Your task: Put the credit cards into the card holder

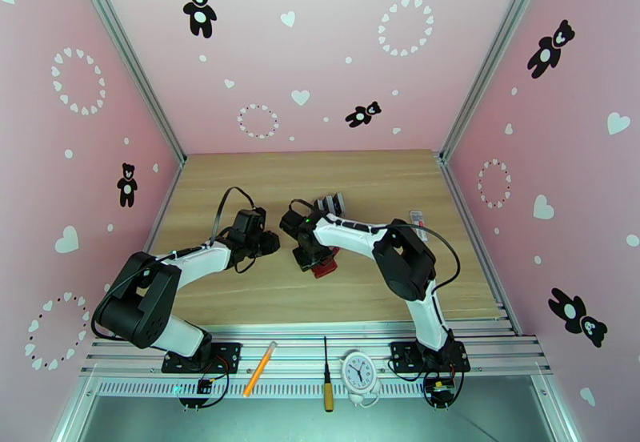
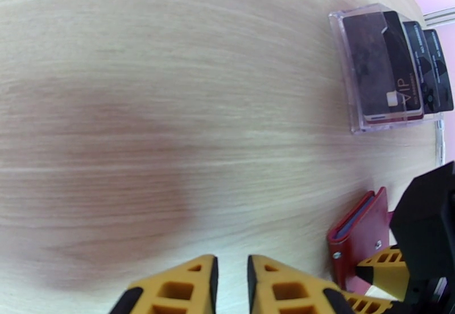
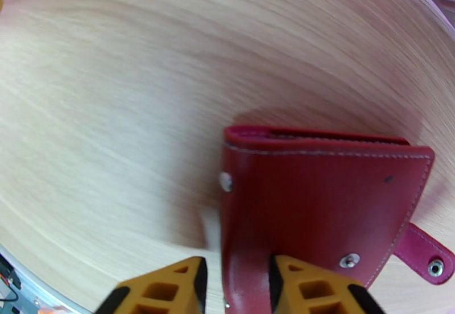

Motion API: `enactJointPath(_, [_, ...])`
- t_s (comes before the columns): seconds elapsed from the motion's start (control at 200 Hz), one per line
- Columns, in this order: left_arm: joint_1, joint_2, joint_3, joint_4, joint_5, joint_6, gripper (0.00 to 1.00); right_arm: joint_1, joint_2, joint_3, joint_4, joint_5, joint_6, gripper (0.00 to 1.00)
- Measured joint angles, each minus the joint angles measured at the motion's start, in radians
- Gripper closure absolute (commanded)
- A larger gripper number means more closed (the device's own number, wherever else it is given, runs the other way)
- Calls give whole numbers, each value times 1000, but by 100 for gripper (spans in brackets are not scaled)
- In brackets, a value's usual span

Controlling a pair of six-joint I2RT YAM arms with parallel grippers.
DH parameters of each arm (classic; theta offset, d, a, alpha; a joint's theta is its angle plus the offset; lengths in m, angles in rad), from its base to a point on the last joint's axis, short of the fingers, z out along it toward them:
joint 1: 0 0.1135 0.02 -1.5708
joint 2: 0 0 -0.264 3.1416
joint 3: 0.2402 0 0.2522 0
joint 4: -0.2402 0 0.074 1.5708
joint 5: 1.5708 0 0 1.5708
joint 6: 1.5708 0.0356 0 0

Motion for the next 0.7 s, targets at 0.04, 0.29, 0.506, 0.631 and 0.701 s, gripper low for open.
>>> enactJointPath(0.04, [0,0,0,1,3,0,76,0,-2,0,1,-3,0,58])
enactJointPath(0.29, [0,12,0,23,18,0,75,-6,-32,-24,34,-20,-19,54])
enactJointPath(0.506, [-8,1,0,7,18,0,73,-29,-129,-36,51,-14,-48,55])
enactJointPath(0.631, [-52,-24,14,-37,10,-8,68,-67,-227,-72,61,-8,-73,58])
enactJointPath(0.701, [-83,-27,34,-54,10,-17,66,-96,-277,-110,70,-5,-89,62])
